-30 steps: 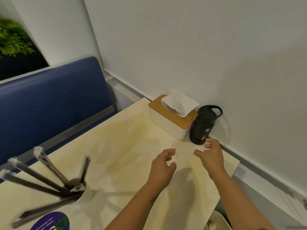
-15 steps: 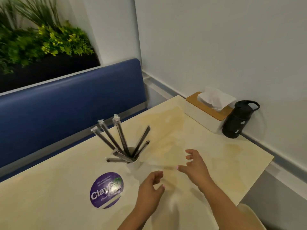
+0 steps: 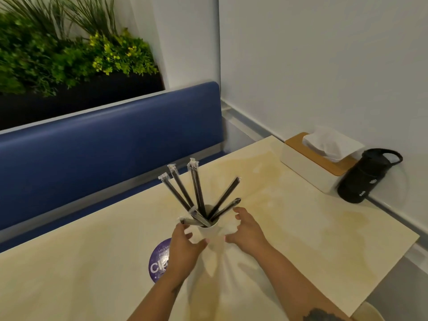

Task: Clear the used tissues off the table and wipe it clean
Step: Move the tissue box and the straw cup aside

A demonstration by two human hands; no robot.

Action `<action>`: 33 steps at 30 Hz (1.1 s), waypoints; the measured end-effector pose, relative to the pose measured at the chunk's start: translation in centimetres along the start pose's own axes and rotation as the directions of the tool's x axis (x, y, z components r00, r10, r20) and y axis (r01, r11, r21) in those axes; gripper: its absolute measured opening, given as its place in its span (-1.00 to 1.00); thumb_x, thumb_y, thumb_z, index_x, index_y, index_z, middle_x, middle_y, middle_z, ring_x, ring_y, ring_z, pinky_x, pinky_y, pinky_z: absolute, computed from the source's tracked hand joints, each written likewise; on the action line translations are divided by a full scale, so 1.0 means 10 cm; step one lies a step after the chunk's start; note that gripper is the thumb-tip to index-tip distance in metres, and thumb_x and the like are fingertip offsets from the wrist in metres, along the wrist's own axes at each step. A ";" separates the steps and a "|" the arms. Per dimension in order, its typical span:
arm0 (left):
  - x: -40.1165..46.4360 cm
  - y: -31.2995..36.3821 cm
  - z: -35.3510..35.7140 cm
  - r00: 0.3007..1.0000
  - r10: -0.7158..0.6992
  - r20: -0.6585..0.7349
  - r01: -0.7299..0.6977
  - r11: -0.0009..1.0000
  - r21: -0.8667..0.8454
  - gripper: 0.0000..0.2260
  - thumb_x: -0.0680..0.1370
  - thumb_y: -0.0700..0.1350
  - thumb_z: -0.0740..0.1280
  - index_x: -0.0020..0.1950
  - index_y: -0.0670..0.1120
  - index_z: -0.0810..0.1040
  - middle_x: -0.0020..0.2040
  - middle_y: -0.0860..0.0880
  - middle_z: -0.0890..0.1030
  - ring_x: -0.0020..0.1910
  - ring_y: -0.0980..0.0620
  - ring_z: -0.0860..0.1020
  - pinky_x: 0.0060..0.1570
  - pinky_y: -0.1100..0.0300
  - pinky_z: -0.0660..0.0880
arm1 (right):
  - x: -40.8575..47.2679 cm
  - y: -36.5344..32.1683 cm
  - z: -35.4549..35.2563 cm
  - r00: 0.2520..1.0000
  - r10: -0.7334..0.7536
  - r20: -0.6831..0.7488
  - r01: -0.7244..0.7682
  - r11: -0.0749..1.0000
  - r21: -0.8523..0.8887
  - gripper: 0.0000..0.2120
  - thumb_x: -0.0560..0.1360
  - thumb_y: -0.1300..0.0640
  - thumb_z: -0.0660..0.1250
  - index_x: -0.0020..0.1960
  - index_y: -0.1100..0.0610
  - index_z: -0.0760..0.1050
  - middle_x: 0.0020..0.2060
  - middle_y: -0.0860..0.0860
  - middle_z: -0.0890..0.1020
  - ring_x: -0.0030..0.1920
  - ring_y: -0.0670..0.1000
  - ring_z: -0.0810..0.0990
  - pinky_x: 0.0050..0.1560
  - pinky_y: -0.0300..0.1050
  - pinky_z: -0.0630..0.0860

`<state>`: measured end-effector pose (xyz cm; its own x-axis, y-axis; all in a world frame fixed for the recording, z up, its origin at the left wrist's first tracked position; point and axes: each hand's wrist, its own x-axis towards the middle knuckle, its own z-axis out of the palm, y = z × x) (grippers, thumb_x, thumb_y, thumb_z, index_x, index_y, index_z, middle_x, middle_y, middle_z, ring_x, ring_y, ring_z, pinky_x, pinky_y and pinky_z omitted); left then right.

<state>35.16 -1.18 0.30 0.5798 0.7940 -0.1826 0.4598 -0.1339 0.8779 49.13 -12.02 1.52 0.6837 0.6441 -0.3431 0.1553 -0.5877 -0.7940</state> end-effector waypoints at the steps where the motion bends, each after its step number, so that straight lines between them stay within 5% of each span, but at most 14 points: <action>1: 0.06 0.03 -0.01 0.999 0.031 0.007 -0.031 0.999 -0.029 -0.46 0.35 -0.16 0.54 0.23 0.03 0.39 0.17 0.15 0.44 0.10 0.09 0.49 0.03 0.19 0.45 | 0.03 -0.02 0.02 1.000 -0.002 0.023 0.002 1.000 -0.026 -0.18 0.33 0.21 0.49 0.46 0.03 0.14 0.36 0.07 0.34 0.27 0.06 0.44 0.00 -0.22 0.40; 3: 0.19 0.03 0.00 0.993 0.105 0.050 -0.103 0.994 -0.025 -0.52 0.32 -0.20 0.55 0.13 0.11 0.46 0.08 0.22 0.54 0.01 0.25 0.53 0.01 0.31 0.43 | 0.11 -0.07 0.07 0.998 -0.010 0.062 0.015 0.996 -0.087 -0.15 0.35 0.20 0.48 0.49 0.04 0.08 0.38 0.06 0.33 0.31 0.07 0.40 0.12 -0.17 0.43; 6: 0.34 0.00 0.02 0.984 0.113 0.139 -0.116 0.993 0.013 -0.48 0.30 -0.05 0.56 0.23 -0.01 0.53 0.07 0.13 0.63 0.05 0.30 0.55 0.02 0.37 0.48 | 0.18 -0.12 0.14 0.994 -0.034 0.099 0.045 0.993 -0.110 -0.19 0.34 0.22 0.46 0.48 0.02 0.15 0.28 0.05 0.44 0.23 0.06 0.45 0.10 -0.13 0.48; 10: 0.42 0.01 0.09 0.976 0.171 0.135 -0.165 0.985 -0.050 -0.64 0.34 -0.28 0.51 0.11 -0.18 0.59 -0.04 0.04 0.67 -0.03 0.21 0.61 -0.08 0.40 0.51 | 0.21 -0.14 0.19 0.991 -0.092 0.098 0.092 0.996 0.003 -0.36 0.31 0.25 0.44 0.33 -0.05 0.38 0.07 -0.07 0.53 0.05 -0.02 0.52 0.02 -0.16 0.52; 14: 0.46 0.02 0.16 0.974 0.185 0.129 -0.177 0.981 -0.074 -0.71 0.31 -0.24 0.54 -0.05 0.03 0.61 -0.08 0.07 0.66 -0.05 0.13 0.60 -0.06 0.29 0.49 | 0.21 -0.14 0.09 0.987 -0.145 0.067 0.139 0.986 0.091 -0.45 0.32 0.27 0.43 0.26 -0.04 0.46 -0.09 -0.16 0.53 -0.12 -0.11 0.51 -0.26 -0.47 0.35; 19: 0.52 0.26 0.38 0.938 0.279 0.208 -0.277 0.960 -0.040 -0.70 0.33 -0.18 0.53 -0.01 0.09 0.61 -0.04 0.15 0.65 -0.02 0.23 0.58 -0.06 0.45 0.44 | 0.18 -0.08 -0.23 0.987 -0.161 0.007 0.159 0.980 0.118 -0.46 0.37 0.23 0.45 0.29 -0.06 0.42 -0.04 -0.20 0.50 -0.05 -0.13 0.46 -0.19 -0.45 0.31; 28: 0.72 0.85 1.29 0.835 0.407 0.371 -0.427 0.904 -0.031 -0.71 0.39 -0.18 0.50 0.05 0.07 0.63 0.02 0.14 0.64 0.04 0.11 0.58 0.06 0.13 0.52 | 0.19 0.25 -1.16 0.979 -0.051 -0.196 0.074 0.991 0.115 -0.52 0.39 0.15 0.48 0.27 0.01 0.44 -0.05 -0.13 0.51 -0.01 -0.07 0.49 -0.04 -0.24 0.40; 33: 0.80 1.22 1.91 0.767 0.453 0.455 -0.486 0.872 -0.049 -0.61 0.38 -0.19 0.50 0.13 0.14 0.55 -0.06 0.35 0.55 -0.04 0.32 0.53 -0.07 0.51 0.40 | 0.21 0.54 -1.71 0.960 0.025 -0.278 0.005 0.994 0.109 -0.52 0.40 0.09 0.49 0.26 0.08 0.43 -0.03 -0.11 0.48 0.01 -0.06 0.48 -0.02 -0.22 0.39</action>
<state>58.22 -7.78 1.08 0.9587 0.2786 0.0565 0.0860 -0.4735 0.8766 63.65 -22.20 5.11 0.8587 0.4675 -0.2102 0.0801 -0.5274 -0.8459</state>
